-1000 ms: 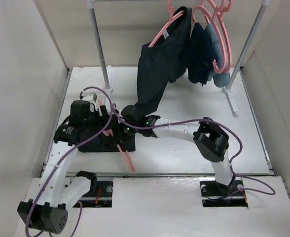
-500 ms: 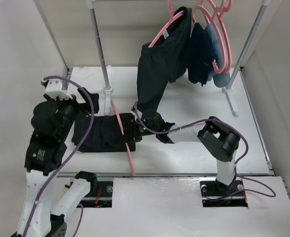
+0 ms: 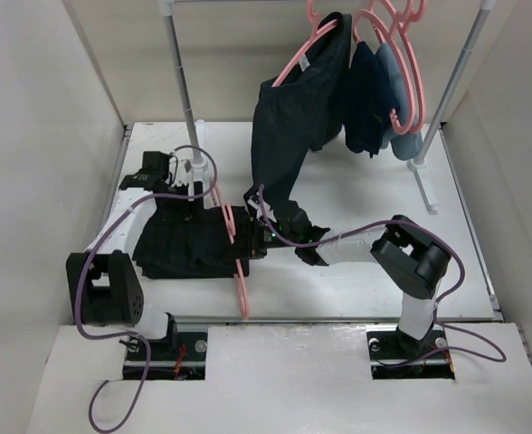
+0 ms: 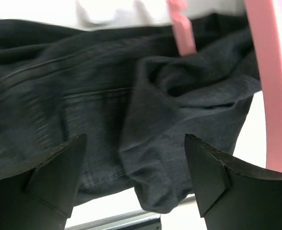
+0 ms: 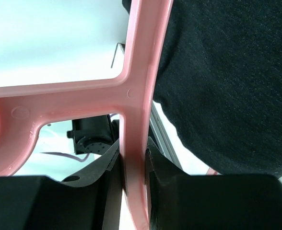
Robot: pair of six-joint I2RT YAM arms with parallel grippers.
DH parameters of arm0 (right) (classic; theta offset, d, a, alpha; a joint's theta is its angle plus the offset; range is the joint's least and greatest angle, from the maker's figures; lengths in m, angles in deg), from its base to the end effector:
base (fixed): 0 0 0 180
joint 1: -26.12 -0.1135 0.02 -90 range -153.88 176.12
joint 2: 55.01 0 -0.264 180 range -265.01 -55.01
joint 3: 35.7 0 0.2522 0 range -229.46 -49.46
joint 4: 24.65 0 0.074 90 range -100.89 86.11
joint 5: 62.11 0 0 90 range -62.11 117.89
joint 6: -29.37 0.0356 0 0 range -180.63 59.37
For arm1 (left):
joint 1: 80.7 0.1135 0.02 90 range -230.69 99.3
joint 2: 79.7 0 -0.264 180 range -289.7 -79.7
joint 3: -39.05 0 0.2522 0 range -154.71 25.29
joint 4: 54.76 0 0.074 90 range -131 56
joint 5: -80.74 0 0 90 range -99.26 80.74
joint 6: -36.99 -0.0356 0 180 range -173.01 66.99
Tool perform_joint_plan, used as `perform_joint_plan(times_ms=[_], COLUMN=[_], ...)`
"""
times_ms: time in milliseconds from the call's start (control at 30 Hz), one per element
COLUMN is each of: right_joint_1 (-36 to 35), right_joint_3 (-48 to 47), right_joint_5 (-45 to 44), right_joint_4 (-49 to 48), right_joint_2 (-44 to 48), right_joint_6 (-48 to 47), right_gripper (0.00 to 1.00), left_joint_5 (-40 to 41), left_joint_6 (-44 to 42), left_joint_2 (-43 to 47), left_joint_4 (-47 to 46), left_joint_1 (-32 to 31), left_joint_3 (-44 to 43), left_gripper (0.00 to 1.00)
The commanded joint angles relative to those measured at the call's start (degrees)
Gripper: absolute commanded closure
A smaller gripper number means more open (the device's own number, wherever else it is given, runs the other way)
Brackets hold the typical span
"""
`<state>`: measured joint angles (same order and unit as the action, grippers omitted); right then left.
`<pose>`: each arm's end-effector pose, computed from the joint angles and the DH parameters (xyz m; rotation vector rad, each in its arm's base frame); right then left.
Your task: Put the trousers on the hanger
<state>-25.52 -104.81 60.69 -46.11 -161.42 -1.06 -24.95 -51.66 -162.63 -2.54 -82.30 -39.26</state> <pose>0.2301 0.3218 0.1855 -0.3376 2.2388 1.7457 0.2977 -0.0179 0.2645 0.1100 2.5465 -0.3703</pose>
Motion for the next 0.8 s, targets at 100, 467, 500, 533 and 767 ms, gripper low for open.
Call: perform_joint_plan(times_ms=[100,467,500,533,767], right_joint_1=[0.75,1.28,1.80,1.80,1.80], right_joint_3=[-0.28,2.43,3.31,4.10,4.82], right_joint_5=[-1.24,-4.93,-5.89,-7.03,-15.56], right_joint_4=[-6.00,-4.94,-4.42,-4.42,-3.10], right_joint_2=[3.05,5.42,6.82,7.61,8.60], right_joint_6=[-0.33,0.45,1.50,2.03,5.12], right_gripper=[1.00,1.00,1.00,1.00,1.00], left_joint_5=[-8.30,-7.07,-7.95,-9.53,-0.17], left_joint_6=[-9.25,-13.02,-14.34,-17.66,-25.15], left_joint_2=[-7.06,-11.64,-9.37,-8.22,3.30], left_joint_4=[3.91,8.37,10.82,13.63,26.67], left_joint_1=[-5.68,-3.67,-3.67,-3.67,-7.35], left_joint_3=[-3.30,-6.36,-8.46,-14.23,-27.47], left_gripper=[0.27,1.00,1.00,1.00,1.00])
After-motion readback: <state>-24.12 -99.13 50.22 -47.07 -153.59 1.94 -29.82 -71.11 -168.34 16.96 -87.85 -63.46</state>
